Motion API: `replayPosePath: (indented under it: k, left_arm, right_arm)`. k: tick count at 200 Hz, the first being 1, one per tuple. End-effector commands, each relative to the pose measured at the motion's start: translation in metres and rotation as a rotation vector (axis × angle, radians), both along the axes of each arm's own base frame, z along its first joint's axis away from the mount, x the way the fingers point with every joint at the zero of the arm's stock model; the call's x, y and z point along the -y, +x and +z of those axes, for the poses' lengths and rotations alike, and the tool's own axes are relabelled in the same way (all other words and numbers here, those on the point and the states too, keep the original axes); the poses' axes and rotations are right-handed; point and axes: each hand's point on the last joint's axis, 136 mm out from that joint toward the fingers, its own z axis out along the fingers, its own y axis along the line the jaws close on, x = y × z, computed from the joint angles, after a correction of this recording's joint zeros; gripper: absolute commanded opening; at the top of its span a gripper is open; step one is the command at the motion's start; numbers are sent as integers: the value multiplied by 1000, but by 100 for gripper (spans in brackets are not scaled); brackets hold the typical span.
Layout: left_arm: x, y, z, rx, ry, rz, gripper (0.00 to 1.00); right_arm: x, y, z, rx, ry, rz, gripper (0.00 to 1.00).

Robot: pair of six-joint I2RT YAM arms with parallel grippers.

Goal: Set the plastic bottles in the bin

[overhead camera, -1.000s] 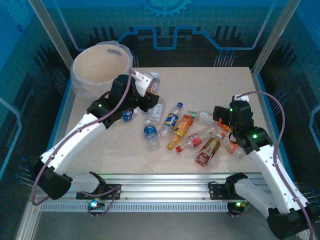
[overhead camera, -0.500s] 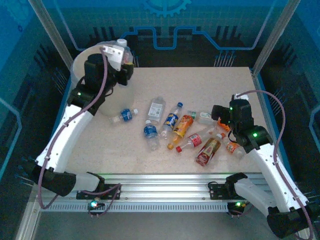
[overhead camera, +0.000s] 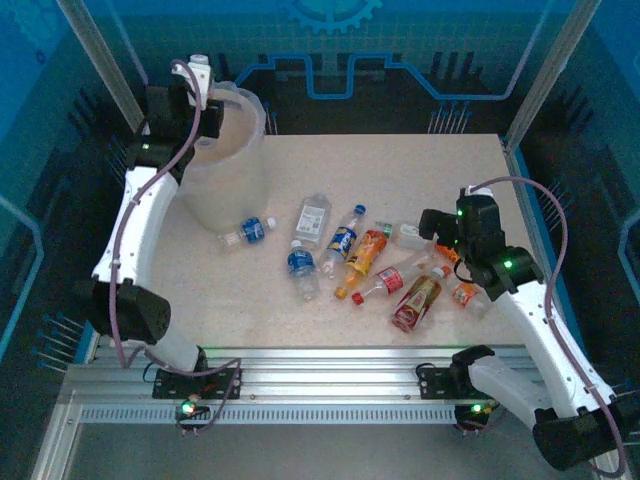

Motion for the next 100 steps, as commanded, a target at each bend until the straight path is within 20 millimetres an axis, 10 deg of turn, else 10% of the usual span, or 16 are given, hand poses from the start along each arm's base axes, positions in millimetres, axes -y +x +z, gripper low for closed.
replayPosePath:
  k: [1, 100]
  left_arm:
    - [-8, 6, -22, -90, 31, -20, 39]
    - [-17, 25, -106, -321, 49, -82, 40]
  right_arm:
    - [-3, 2, 10, 1, 34, 0, 100]
    - [-6, 8, -3, -70, 21, -1, 100]
